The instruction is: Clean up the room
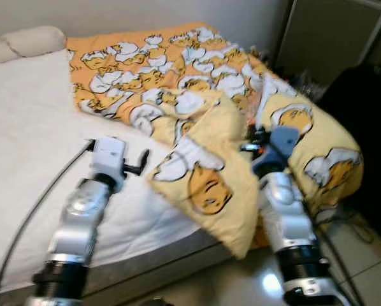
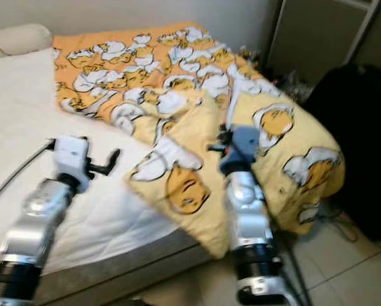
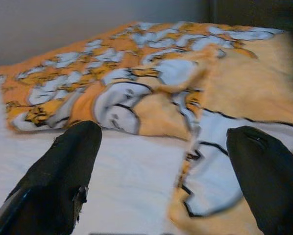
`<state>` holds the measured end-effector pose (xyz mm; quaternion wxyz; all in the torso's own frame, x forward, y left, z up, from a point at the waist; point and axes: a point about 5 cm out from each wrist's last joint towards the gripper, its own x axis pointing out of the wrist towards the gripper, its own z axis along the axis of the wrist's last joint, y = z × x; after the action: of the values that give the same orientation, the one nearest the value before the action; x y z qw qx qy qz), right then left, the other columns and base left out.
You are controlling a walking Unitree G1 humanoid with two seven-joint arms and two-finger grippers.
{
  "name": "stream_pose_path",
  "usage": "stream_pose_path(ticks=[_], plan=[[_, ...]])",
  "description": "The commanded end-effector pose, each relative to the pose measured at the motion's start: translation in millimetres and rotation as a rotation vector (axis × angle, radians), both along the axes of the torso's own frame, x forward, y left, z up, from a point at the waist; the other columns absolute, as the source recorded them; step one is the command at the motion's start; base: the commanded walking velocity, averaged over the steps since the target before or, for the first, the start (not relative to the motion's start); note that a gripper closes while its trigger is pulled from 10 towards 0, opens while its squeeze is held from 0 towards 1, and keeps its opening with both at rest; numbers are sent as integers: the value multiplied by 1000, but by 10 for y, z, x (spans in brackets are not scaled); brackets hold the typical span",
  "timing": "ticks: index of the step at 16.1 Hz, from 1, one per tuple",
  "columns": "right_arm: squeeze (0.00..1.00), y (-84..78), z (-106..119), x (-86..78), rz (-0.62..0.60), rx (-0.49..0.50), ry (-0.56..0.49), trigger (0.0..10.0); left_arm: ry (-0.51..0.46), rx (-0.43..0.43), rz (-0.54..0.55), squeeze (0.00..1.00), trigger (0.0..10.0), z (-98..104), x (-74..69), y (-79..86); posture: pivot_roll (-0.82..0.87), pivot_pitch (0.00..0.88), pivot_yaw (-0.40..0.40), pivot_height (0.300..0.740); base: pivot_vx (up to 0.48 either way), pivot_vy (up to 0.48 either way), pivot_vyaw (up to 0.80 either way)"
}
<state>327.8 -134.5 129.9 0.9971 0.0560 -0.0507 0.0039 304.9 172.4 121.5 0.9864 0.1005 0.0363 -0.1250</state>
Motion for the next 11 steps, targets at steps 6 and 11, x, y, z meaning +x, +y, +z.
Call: stream_pose_path(ticks=[6,11], plan=[[0,83,146,37,35,-9,-57,10000,-13,15,8,843,10000,26,46,18,48,0,-13,740,0,376,318],[0,-21,138,21,14,-12,-59,10000,-11,12,-7,839,10000,12,25,-11,40,0,3,740,0,375,0]])
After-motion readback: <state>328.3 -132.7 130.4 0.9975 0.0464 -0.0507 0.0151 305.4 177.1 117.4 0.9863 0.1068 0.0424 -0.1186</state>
